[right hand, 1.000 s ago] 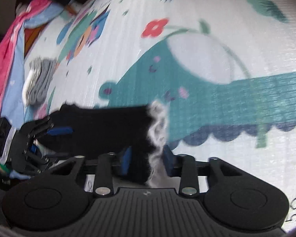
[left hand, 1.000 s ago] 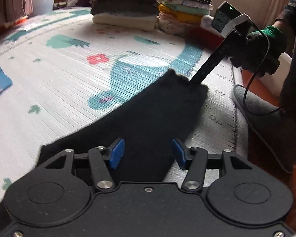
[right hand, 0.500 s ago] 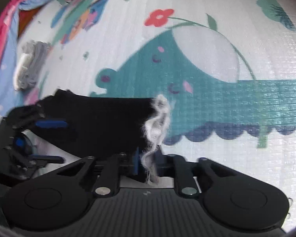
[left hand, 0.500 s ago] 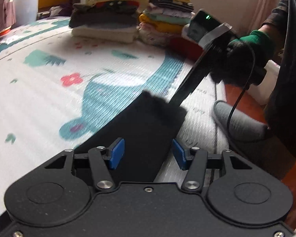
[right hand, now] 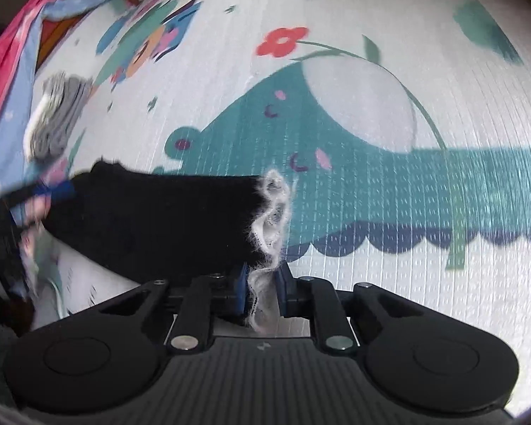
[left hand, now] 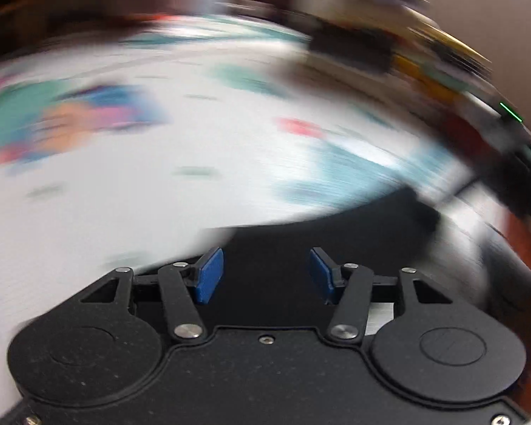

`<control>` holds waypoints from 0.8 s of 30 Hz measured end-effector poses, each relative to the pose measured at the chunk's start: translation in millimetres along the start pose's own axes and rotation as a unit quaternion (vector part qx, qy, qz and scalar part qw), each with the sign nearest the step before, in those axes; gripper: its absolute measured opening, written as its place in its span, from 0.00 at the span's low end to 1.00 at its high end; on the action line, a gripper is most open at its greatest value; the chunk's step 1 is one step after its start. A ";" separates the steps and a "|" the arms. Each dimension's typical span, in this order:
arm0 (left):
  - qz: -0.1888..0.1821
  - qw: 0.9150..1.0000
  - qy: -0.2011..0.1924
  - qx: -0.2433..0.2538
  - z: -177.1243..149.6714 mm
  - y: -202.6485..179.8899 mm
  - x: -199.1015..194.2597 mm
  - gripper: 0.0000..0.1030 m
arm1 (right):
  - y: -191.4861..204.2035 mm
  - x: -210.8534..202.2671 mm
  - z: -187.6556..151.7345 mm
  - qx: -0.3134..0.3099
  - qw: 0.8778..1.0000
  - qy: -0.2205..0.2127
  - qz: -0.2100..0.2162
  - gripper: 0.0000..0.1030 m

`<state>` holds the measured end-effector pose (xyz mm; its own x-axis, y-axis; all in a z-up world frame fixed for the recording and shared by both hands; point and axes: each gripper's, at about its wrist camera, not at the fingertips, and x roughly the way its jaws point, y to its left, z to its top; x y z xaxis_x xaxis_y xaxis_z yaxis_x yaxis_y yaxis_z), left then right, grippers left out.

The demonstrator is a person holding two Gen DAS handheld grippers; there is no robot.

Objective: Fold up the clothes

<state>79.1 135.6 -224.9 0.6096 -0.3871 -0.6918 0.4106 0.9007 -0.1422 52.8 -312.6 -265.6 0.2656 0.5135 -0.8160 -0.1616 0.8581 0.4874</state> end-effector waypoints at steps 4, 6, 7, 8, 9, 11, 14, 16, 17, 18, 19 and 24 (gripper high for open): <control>0.071 0.989 0.023 -0.127 -18.6 91.4 -29.3 0.51 | -0.3 -0.5 0.9 -0.005 1.000 0.003 -0.001 0.18; 0.052 0.976 0.036 -0.209 -37.2 128.1 -34.2 0.51 | 2.9 -0.4 1.1 -0.018 1.000 0.006 -0.006 0.18; 0.038 0.971 0.041 -0.232 -45.7 137.1 -32.5 0.51 | 4.8 -0.2 1.1 -0.026 1.000 0.007 -0.009 0.18; 0.025 0.966 0.047 -0.253 -53.9 144.8 -30.3 0.51 | 6.8 0.0 1.1 -0.033 0.999 0.008 -0.012 0.18; 0.011 0.960 0.052 -0.274 -62.1 152.6 -28.0 0.51 | 8.3 0.3 1.0 -0.038 0.999 0.009 -0.015 0.18; -0.013 0.959 0.058 -0.275 -69.5 153.5 -20.6 0.41 | 10.4 0.8 0.9 -0.044 0.999 0.009 -0.020 0.18; -0.049 0.964 0.067 -0.252 -68.1 144.4 -11.4 0.39 | 13.5 1.5 0.7 -0.052 0.998 0.010 -0.027 0.18; -0.058 0.971 0.065 -0.225 -68.8 143.9 -8.1 0.39 | 15.6 2.0 0.6 -0.058 0.998 0.011 -0.032 0.18; -0.063 0.969 0.063 -0.230 -71.6 149.4 -8.1 0.37 | 16.7 2.3 0.5 -0.061 0.997 0.011 -0.034 0.18; -0.063 0.968 0.065 -0.234 -73.6 152.3 -9.0 0.35 | 17.7 2.5 0.5 -0.064 0.997 0.012 -0.036 0.18; -0.061 0.970 0.070 -0.225 -72.1 150.4 -9.4 0.33 | 18.8 2.8 0.4 -0.067 0.997 0.012 -0.039 0.19; 0.020 0.982 0.092 -0.165 -57.3 105.2 -2.4 0.28 | 28.2 3.7 -1.6 -0.088 0.995 0.009 -0.055 0.18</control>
